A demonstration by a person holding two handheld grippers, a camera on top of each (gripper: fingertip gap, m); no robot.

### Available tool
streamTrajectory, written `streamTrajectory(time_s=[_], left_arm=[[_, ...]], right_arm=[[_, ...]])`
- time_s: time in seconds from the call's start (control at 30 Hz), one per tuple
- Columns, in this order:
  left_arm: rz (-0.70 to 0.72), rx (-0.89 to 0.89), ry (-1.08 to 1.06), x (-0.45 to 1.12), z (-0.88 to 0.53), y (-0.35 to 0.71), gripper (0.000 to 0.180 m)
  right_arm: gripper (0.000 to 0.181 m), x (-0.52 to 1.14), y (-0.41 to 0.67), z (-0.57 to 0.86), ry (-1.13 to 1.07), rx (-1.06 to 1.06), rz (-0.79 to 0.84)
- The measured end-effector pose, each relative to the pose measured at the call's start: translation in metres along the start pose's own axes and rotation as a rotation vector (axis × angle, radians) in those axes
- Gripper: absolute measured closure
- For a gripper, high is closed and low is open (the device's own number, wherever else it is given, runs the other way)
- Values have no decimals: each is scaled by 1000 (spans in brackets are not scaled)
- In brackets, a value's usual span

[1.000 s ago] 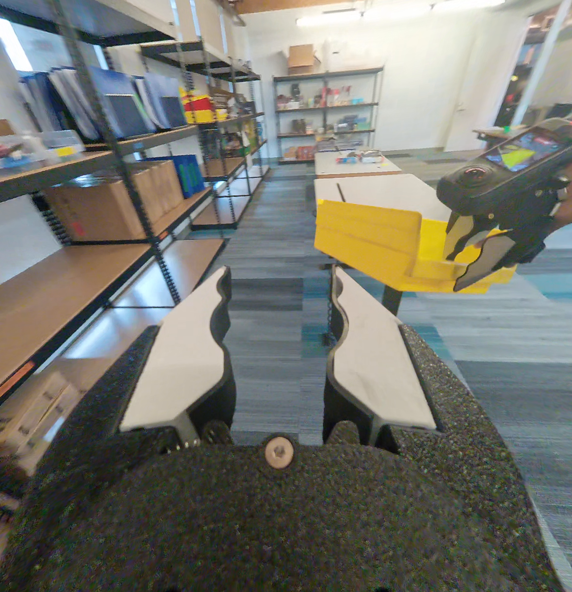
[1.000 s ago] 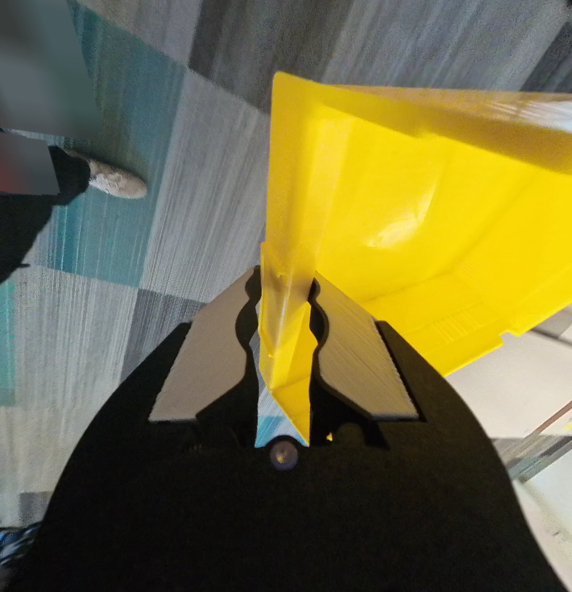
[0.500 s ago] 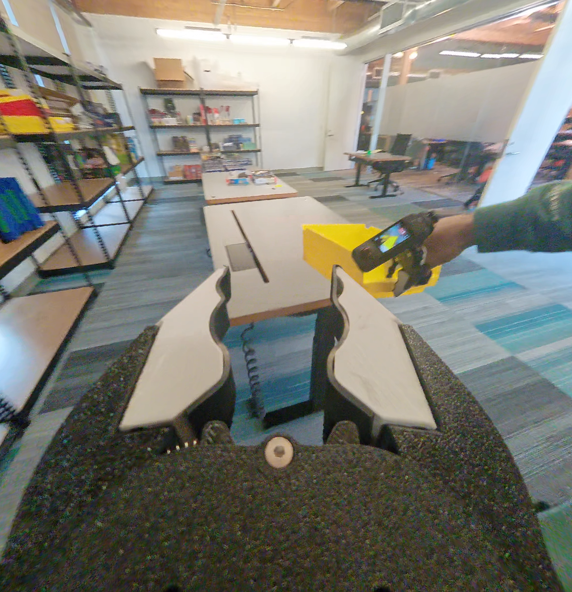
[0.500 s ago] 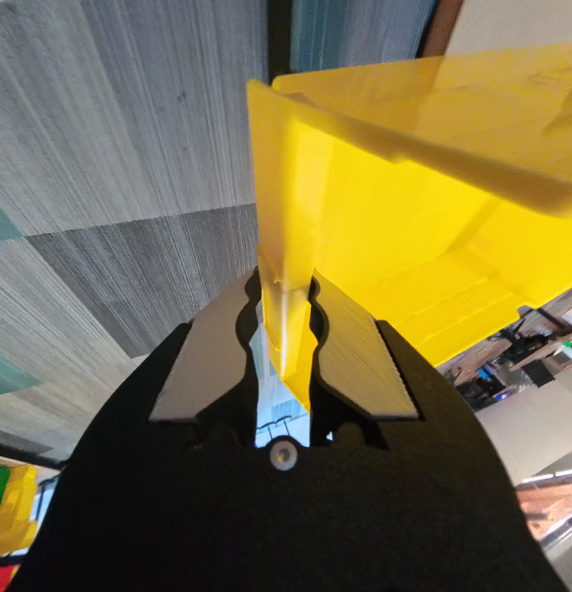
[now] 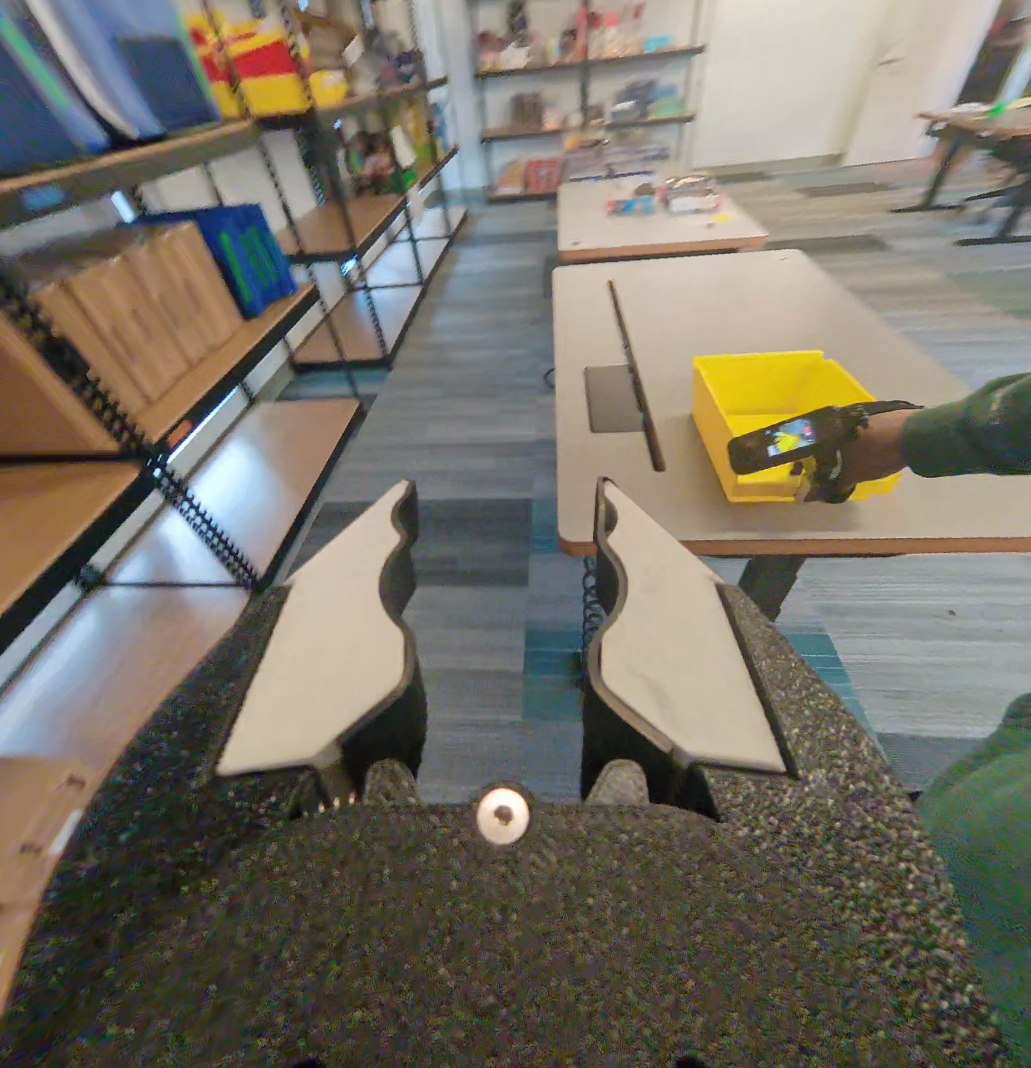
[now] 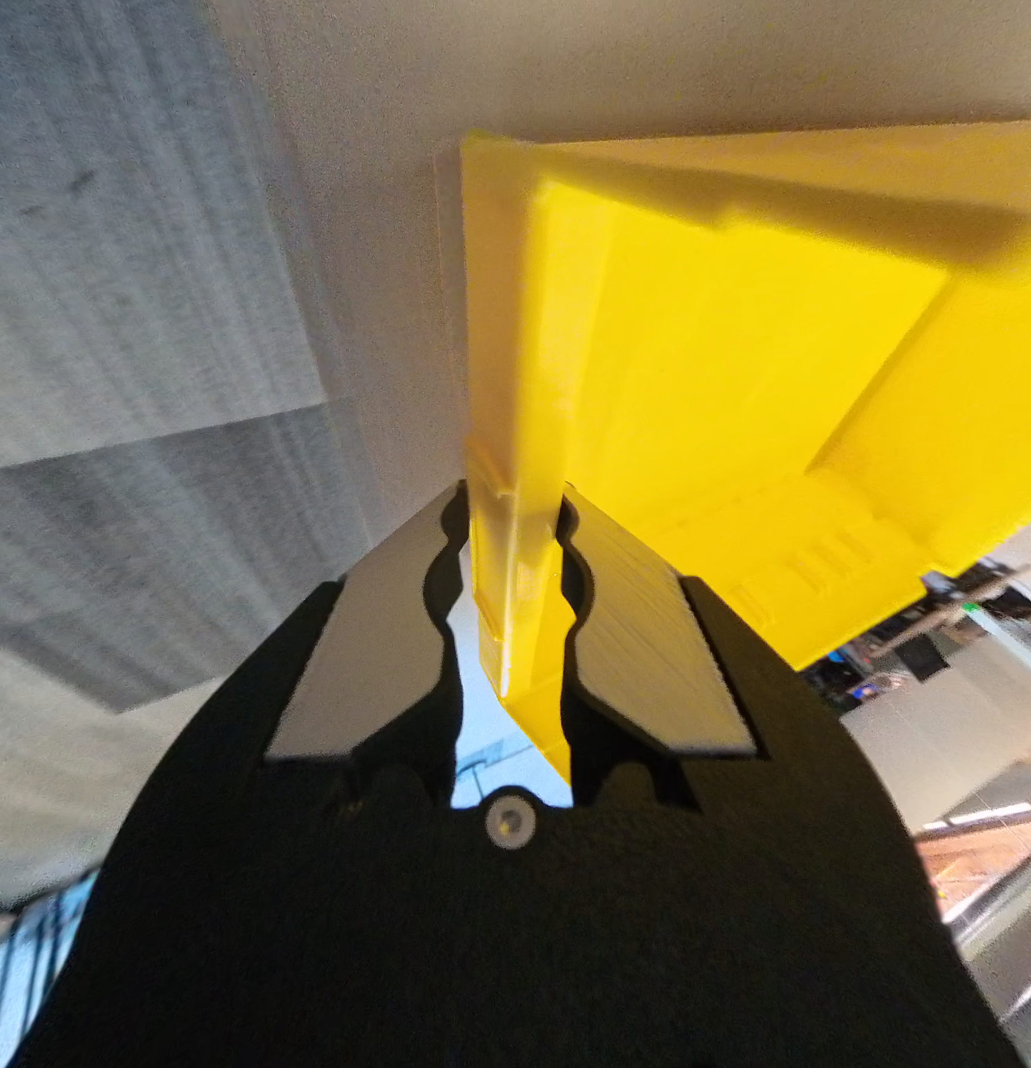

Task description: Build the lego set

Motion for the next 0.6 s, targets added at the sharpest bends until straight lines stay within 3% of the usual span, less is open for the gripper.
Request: streamTrajectory(time_s=[0.03, 0.1, 0.17, 0.4, 0.6], left_arm=[[-17, -20, 31, 0, -2, -3, 119], [-19, -41, 100, -4, -7, -5, 119], [3, -81, 175, -16, -16, -7, 118], [86, -230, 508, -131, -68, -54, 119], [81, -270, 830, -328, -135, -125, 119]], right_arm=[[148, 4, 4, 8, -53, 17, 32], [110, 1, 9, 16, -69, 83, 71], [97, -17, 12, 15, -66, 145, 150], [102, -175, 130, -95, 56, 181, 747], [109, -383, 318, -305, 231, -180, 1252]])
Point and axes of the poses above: each gripper's, where its closed fingertips meet, x out along the fingers, y out of its top, z = x × y across the jaws, the point moved 10 cm from there along -x, back along the fingers, and after that the axes turned 1 degree about x, right-handed, at the moved point
